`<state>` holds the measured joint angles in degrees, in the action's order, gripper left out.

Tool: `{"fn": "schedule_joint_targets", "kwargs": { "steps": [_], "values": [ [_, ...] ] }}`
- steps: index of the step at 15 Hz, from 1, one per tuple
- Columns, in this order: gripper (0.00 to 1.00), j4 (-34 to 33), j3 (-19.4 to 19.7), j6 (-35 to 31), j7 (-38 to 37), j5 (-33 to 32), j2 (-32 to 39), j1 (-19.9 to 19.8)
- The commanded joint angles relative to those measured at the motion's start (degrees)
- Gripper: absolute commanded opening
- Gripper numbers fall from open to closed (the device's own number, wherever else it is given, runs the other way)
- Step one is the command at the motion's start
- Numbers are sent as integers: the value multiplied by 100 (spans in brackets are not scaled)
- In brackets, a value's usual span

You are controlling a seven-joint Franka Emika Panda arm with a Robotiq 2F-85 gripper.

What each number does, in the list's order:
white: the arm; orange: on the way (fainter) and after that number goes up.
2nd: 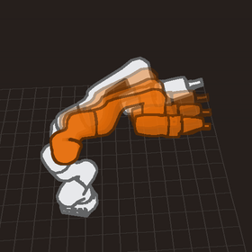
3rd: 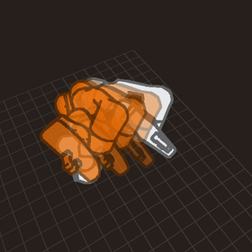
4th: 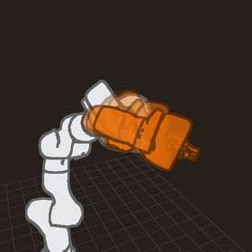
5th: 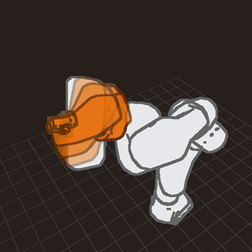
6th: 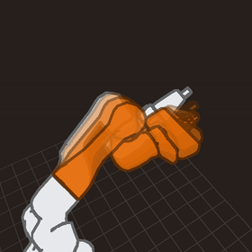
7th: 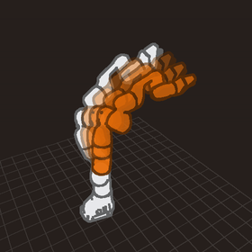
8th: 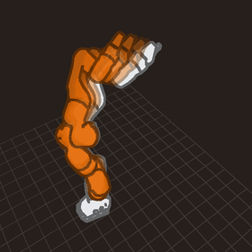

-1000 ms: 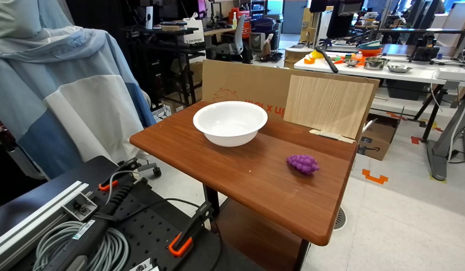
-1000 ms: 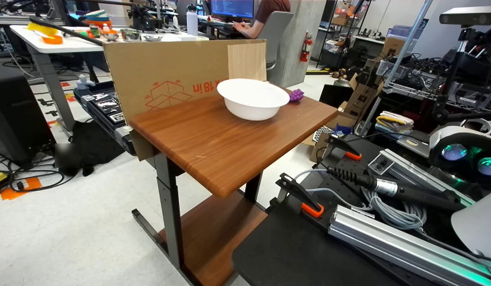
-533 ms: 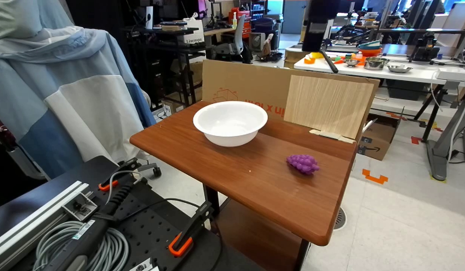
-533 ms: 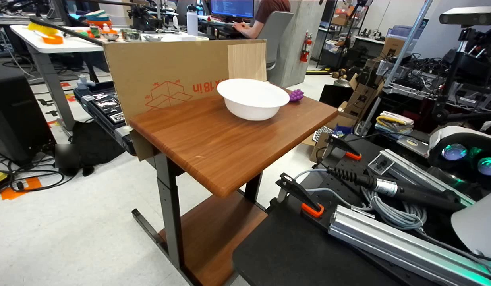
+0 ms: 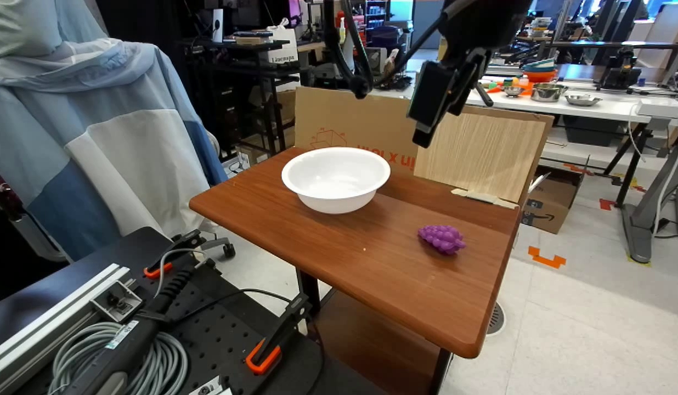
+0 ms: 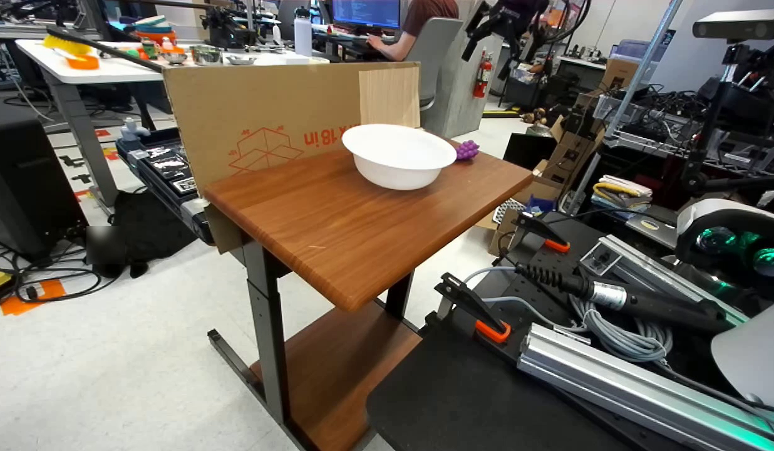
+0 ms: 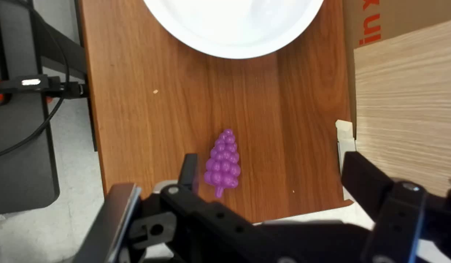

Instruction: Place the grapes inside the white basin

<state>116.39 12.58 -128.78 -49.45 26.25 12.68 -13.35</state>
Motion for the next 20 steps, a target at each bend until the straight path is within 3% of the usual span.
{"fn": "schedule_joint_targets", "kwargs": {
  "steps": [1, 8, 15, 19, 20],
  "values": [
    [100, -673, 14, -277, -618, 596, 877, -82],
    [100, -1275, 85, -922, -2390, 898, 1942, -47],
    [100, -1122, 177, -815, -4546, 613, 1799, 110],
    [100, -885, 179, -481, -4908, 19, 1673, 257],
    [100, -754, 74, -347, -4580, -147, 1554, 207]
  ]
}}
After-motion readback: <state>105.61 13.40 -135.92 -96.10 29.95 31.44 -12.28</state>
